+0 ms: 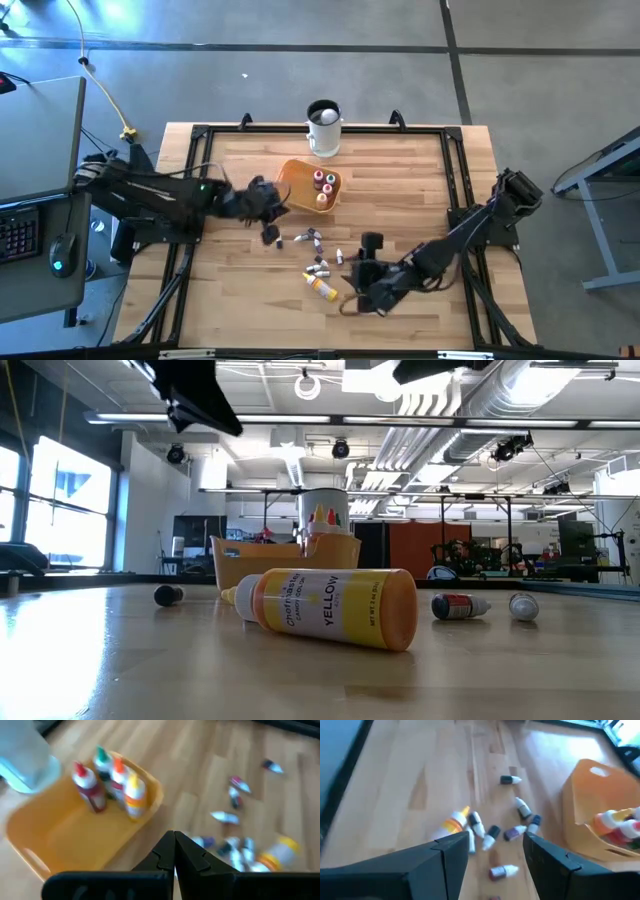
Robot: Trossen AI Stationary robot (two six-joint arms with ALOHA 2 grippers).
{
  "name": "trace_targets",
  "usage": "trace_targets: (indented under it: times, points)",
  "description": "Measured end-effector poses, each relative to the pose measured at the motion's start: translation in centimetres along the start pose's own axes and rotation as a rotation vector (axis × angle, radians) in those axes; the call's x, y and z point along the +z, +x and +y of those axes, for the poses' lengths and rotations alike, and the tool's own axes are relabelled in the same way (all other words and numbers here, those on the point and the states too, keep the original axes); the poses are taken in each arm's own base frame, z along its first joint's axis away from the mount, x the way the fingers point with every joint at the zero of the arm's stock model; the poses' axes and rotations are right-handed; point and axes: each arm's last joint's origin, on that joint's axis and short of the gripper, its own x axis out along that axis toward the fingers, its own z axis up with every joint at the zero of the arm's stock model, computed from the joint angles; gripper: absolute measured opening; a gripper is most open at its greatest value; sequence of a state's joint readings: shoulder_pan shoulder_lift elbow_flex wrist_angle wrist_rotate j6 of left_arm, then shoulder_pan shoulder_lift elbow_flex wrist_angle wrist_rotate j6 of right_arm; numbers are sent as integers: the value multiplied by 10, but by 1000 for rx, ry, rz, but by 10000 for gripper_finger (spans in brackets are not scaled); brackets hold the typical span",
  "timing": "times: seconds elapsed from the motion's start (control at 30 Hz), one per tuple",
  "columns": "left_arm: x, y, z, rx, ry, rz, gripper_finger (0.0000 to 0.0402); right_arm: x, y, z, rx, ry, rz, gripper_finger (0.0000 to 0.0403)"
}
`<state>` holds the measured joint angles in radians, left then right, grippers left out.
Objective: Pick & Place food coloring
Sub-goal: Put the large yellow food coloring bottle into the yellow bin
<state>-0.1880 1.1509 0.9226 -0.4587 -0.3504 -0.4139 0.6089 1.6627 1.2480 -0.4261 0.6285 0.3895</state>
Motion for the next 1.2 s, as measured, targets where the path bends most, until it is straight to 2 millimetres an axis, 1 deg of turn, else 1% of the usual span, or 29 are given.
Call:
trace_targets:
  times: [0.07, 0.13, 0.2, 0.27, 0.37, 0.47, 0.57, 0.63, 0.77, 0.83, 0.97, 1.03, 1.2]
  points:
    - [-7, -5, -12, -11, 1, 8, 0, 6, 8, -7, 38, 81, 3, 181]
    - [-16, -10, -22, 3, 19, 23, 0, 13, 20, -14, 102, 177, -3, 181]
    - [-21, -13, -31, 16, 29, 9, 0, 16, 37, -19, 192, 216, 12, 181]
    - [-27, -16, -36, 45, 27, 5, 0, 19, 57, -21, 286, 261, 6, 181]
    - [-32, -22, -42, 61, -19, -15, 0, 21, 81, -29, 380, 370, 3, 181]
    - [-39, -28, -46, 86, 14, -20, 0, 15, 101, -37, 446, 392, 66, 181]
    - [-44, -33, -48, 118, 56, -29, 0, 7, 116, -44, 435, 408, 114, 181]
    - [-46, -34, -48, 126, 69, -24, 0, 7, 123, -45, 441, 413, 125, 181]
    - [-45, -34, -47, 145, 69, -39, 0, 14, 137, -37, 465, 403, 172, 181]
    - [-44, -35, -46, 157, 65, -55, 0, 17, 143, -32, 433, 390, 227, 181]
    - [-44, -35, -46, 161, 66, -58, 0, 21, 155, -25, 307, 359, 383, 181]
    - [-44, -35, -46, 161, 65, -59, 0, 23, 161, -22, 289, 347, 432, 181]
    - [-44, -35, -46, 161, 65, -59, 0, 24, 178, -14, 296, 308, 481, 181]
